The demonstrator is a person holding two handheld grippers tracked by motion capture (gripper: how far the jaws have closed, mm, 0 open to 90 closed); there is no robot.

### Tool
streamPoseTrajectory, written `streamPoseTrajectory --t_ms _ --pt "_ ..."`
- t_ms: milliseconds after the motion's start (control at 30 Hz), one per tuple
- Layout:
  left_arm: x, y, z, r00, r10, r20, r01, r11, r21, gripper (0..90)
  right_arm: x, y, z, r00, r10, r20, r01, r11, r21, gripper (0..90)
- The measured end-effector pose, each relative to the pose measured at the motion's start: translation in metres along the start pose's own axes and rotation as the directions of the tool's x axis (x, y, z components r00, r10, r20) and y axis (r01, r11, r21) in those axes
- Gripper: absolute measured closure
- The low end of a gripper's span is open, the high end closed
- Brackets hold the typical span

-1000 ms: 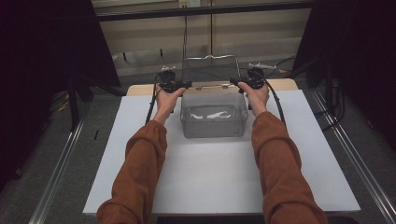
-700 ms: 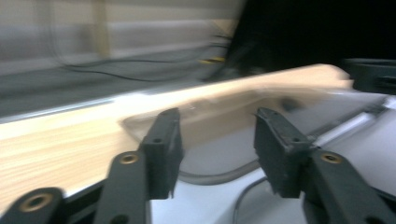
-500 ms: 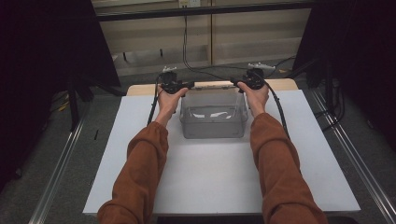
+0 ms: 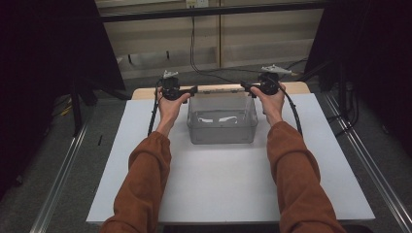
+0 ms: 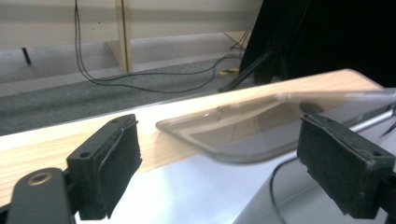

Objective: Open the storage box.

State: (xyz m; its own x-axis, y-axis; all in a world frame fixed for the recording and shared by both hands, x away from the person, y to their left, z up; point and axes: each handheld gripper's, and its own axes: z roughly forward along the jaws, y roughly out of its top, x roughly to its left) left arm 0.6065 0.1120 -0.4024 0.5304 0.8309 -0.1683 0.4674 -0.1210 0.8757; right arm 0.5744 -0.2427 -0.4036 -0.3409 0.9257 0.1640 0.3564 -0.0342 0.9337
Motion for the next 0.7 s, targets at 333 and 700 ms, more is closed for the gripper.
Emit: streamPoseTrajectory --t_ms 333,700 --pt "-0.01 -0.003 -0.017 0.9976 0.067 0.017 -0.065 0.9959 -0.062 5.2 0.009 -0.003 -0.013 0.9993 -0.037 -0.004 0.037 0.999 -0.033 2.4" --pt "-0.016 -0.016 -0.039 0.9937 0.11 0.021 -0.106 0.9846 -0.139 4.2 0.022 -0.005 -0.03 0.9971 -0.075 0.017 0.076 0.994 -0.074 1.6"
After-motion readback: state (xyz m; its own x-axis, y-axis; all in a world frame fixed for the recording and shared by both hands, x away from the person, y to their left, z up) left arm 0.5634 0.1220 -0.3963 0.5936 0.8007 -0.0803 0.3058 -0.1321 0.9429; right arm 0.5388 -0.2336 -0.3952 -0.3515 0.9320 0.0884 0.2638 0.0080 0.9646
